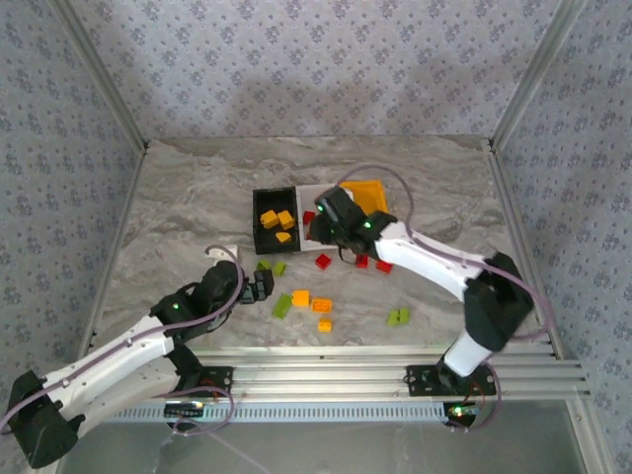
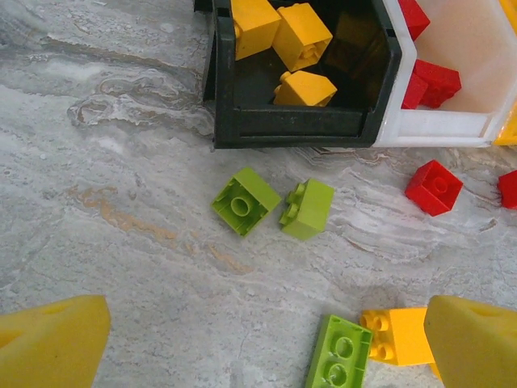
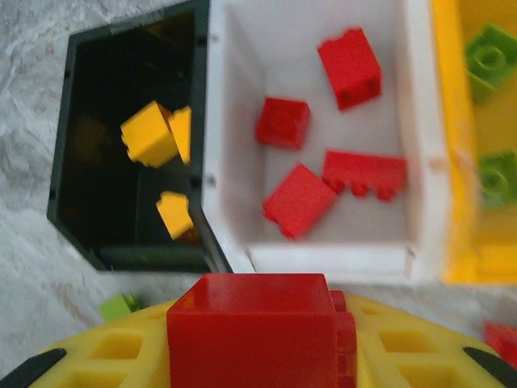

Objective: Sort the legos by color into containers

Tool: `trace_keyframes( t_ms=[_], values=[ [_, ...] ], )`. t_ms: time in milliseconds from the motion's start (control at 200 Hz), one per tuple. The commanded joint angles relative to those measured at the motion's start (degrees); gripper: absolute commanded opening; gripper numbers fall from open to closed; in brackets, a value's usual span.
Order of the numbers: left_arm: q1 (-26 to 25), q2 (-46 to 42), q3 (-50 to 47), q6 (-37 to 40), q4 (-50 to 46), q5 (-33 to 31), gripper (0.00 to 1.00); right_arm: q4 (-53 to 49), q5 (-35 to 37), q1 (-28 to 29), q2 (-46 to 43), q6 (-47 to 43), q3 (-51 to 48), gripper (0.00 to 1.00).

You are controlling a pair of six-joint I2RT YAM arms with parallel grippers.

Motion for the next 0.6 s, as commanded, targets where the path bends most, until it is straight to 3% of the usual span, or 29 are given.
trace_keyframes(
  t_ms=[0, 180, 310, 425, 595],
  values=[
    [0.6, -3.1, -1.1, -1.5, -1.5, -1.2, 1.0, -4.2, 1.4, -1.6, 7.7, -2.0, 7.6, 0.35],
    [1.0, -7.7, -2.8, -2.4, -2.2, 0.4, 1.0, -6.3, 3.8, -3.3, 16.7, -0.1, 17.2, 0.37],
    [1.5, -9.6, -2.9, -1.8, -4.0, 0.8, 1.0, -9.0, 2.6, -4.3, 20.9, 1.7, 22.3, 0.5],
    [1.7, -10.6, -2.9, -1.3, -5.4, 1.3, 1.0, -8.2, 2.1, -4.5, 20.7, 2.5, 23.0, 0.62],
    [2.1, -11.4, -2.4, -1.2, -6.5, 1.5, 1.0, -7.9, 3.5, -3.5, 16.0, 2.0, 20.3, 0.66]
  ],
)
